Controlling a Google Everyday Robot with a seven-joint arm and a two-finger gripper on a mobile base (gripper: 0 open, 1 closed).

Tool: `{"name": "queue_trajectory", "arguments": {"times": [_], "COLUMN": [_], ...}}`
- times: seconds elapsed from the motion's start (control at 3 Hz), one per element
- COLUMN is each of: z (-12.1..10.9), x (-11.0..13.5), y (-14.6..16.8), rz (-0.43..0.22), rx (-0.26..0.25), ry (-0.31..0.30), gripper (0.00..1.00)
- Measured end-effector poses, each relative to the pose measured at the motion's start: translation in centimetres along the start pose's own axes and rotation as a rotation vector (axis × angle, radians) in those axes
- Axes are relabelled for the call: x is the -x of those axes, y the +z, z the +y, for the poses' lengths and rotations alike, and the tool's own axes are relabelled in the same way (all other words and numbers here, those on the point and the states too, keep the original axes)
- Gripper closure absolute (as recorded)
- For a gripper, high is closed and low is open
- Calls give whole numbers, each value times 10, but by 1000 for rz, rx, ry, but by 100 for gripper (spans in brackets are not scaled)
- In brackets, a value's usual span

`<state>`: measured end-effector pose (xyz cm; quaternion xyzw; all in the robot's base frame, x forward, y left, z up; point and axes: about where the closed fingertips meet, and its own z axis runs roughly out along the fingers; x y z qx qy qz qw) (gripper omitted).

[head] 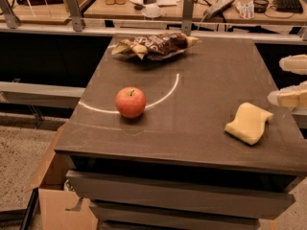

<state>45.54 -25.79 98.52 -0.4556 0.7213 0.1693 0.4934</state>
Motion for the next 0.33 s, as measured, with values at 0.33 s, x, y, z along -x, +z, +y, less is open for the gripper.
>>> {"name": "queue_trajectory", "arguments": {"times": [0.33], "z": [1], "x": [1], "y": [2], "rz": [0], "rx": [3], "ry": [-3], "gripper": [39]}}
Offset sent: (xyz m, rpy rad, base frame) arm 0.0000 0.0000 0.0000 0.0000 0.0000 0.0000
